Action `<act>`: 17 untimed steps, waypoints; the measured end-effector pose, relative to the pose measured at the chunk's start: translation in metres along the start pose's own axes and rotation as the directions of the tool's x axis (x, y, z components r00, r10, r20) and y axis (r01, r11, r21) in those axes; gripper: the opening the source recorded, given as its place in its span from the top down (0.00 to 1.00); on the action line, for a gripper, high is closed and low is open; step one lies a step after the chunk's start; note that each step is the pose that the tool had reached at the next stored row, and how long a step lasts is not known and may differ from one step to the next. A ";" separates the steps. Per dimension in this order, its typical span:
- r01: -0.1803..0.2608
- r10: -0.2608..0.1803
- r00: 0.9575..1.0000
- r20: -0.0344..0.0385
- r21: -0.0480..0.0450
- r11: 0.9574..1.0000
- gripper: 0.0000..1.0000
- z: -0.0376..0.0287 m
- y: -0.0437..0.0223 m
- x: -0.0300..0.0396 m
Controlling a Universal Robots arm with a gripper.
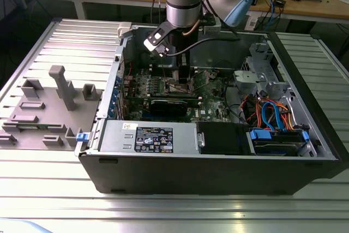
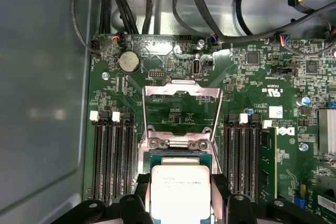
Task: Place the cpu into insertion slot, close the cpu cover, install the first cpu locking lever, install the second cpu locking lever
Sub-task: 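Place the cpu into insertion slot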
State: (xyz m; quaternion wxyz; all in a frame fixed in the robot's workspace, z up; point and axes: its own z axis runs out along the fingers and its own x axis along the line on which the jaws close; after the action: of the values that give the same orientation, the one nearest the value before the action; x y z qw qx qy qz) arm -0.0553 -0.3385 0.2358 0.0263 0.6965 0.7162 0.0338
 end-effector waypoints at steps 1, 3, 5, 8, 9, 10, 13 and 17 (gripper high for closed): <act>-0.002 0.002 1.000 0.000 0.000 1.000 0.46 0.0019 -0.0005 0.0000; -0.010 0.010 1.000 0.001 0.000 1.000 0.46 0.0061 -0.0012 -0.0001; -0.016 0.016 1.000 0.001 0.000 1.000 0.46 0.0109 -0.0019 -0.0001; -0.018 0.018 1.000 0.002 0.000 1.000 0.46 0.0164 -0.0027 0.0000; -0.019 0.019 1.000 0.002 0.000 1.000 0.46 0.0180 -0.0030 0.0000; -0.020 0.020 1.000 0.002 0.000 1.000 0.46 0.0198 -0.0035 0.0000; -0.021 0.021 1.000 0.002 0.000 1.000 0.46 0.0249 -0.0047 -0.0001; -0.021 0.021 1.000 0.002 0.000 1.000 0.46 0.0297 -0.0065 -0.0001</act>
State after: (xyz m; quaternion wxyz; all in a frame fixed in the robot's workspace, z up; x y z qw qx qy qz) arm -0.0592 -0.3384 0.2057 0.0267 0.7041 0.7088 0.0335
